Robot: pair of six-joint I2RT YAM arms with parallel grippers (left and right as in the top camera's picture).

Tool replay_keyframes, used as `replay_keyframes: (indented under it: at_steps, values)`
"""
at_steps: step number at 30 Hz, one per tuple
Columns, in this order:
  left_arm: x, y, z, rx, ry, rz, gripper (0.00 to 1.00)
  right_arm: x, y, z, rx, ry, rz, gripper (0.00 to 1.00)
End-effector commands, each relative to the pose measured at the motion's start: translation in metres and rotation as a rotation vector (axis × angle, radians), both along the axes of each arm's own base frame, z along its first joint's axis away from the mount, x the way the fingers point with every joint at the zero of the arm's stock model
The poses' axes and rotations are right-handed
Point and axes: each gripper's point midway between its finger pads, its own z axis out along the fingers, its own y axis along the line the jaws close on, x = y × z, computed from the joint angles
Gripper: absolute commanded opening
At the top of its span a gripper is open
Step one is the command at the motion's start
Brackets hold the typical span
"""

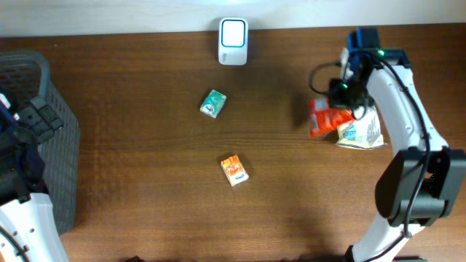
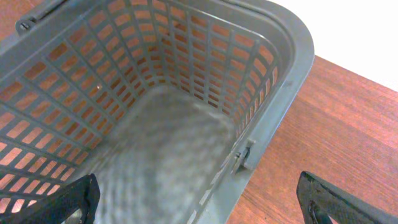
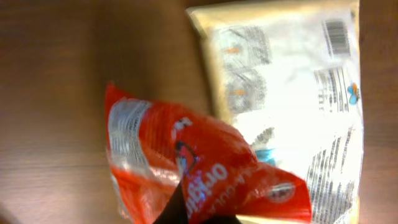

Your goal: Scan the item barcode

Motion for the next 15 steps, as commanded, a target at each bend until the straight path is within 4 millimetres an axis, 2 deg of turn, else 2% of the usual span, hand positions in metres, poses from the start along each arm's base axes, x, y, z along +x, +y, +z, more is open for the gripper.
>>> replay_keyframes:
  at_steps: [1, 2, 3, 5, 9, 11, 13, 15]
  values:
    - [-0.001, 0.002, 0.002, 0.013, 0.002, 0.0, 0.99, -0.008, -0.016, -0.016, 0.014, 0.013, -0.057, 0.58]
    - [-0.001, 0.002, 0.002, 0.013, 0.002, 0.0, 0.99, -0.009, -0.02, -0.015, 0.014, 0.013, -0.066, 0.7]
    - [-0.001, 0.002, 0.002, 0.013, 0.002, 0.0, 0.99, -0.008, -0.02, -0.012, 0.016, 0.009, -0.067, 0.74]
    - [-0.001, 0.002, 0.002, 0.013, 0.002, 0.0, 0.99, -0.005, -0.02, -0.003, 0.017, -0.001, -0.065, 0.75]
    - [-0.001, 0.002, 0.002, 0.013, 0.002, 0.0, 0.99, 0.015, 0.011, 0.048, 0.104, -0.084, 0.002, 0.72]
    - [-0.001, 0.002, 0.002, 0.013, 0.002, 0.0, 0.99, 0.036, 0.055, 0.081, 0.175, -0.184, 0.075, 0.7]
    - [-0.001, 0.002, 0.002, 0.013, 0.002, 0.0, 0.99, 0.05, 0.096, 0.091, 0.237, -0.251, 0.094, 0.7]
    - [-0.001, 0.002, 0.002, 0.013, 0.002, 0.0, 0.99, 0.059, 0.135, 0.091, 0.293, -0.289, 0.086, 0.7]
